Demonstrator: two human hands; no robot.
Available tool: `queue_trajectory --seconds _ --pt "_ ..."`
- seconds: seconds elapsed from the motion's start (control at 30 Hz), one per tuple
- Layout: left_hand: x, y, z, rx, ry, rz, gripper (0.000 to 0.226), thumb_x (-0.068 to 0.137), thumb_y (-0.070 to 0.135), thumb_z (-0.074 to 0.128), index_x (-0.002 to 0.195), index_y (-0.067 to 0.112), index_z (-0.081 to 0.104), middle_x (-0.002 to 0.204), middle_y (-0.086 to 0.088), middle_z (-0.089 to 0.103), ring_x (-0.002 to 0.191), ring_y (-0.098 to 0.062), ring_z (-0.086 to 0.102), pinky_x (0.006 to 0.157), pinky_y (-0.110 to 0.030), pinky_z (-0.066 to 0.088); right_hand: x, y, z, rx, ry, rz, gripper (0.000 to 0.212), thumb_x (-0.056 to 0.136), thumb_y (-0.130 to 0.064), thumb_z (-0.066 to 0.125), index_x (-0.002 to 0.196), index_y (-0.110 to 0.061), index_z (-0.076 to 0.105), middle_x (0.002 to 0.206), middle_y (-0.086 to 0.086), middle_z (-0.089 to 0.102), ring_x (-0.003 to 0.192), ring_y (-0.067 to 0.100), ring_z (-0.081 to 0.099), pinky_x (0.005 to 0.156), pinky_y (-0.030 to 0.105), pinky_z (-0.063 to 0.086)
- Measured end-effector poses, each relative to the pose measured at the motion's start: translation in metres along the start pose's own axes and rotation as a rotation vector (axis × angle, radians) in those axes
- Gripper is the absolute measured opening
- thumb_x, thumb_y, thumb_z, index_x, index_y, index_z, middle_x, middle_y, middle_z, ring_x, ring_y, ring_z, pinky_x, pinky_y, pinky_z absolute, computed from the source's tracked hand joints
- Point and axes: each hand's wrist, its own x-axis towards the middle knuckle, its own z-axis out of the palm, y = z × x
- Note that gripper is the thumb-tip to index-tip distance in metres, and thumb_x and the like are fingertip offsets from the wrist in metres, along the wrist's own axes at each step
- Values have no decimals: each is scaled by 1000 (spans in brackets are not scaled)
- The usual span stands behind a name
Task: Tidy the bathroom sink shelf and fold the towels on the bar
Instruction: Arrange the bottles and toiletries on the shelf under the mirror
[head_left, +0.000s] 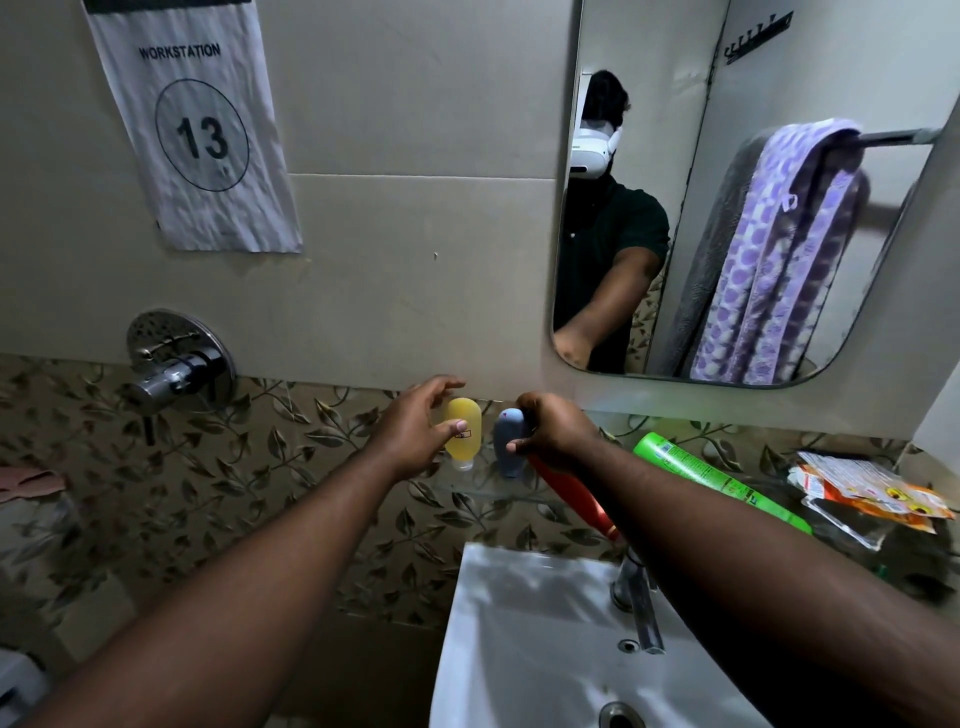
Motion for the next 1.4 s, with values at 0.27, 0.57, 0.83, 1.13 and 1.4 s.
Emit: queue_trajectory --seconds 0.27,0.57,0.83,1.13,1.4 --pt "6 -6 13 6 -30 7 38 90 10 73 124 26 65 119 3 69 108 -18 65 96 -41 56 5 1 10 -33 19 18 42 76 -28 86 70 -27 44 76 -6 60 79 20 59 67 27 36" --pt "9 -9 14 -22 -56 21 33 92 8 69 115 31 63 115 4 68 104 -18 65 93 -43 57 8 0 13 -33 40 21 36 76 -27 86 86 -27 51 79 -6 60 81 19 59 68 28 39" --pt "14 -11 16 -36 -93 31 33 93 7 67 115 31 61 114 2 67 105 -20 65 95 -46 57 6 -1 13 -39 36 13 36 76 -25 86 96 -24 56 82 -7 61 83 18 61 70 31 45" --pt "8 -19 15 -161 -111 24 79 88 9 76 147 45 41 146 1 54 131 -18 57 105 -41 54 -2 2 4 4 11 13 46 71 -14 86 106 -23 57 96 0 68 88 21 63 62 28 46" --pt "-21 5 23 560 297 653 73 78 24 67 149 18 48 159 -13 41 148 -33 35 121 -50 28 -14 27 -47 -14 0 72 46 83 12 61 120 -15 62 102 6 73 91 22 70 71 32 58"
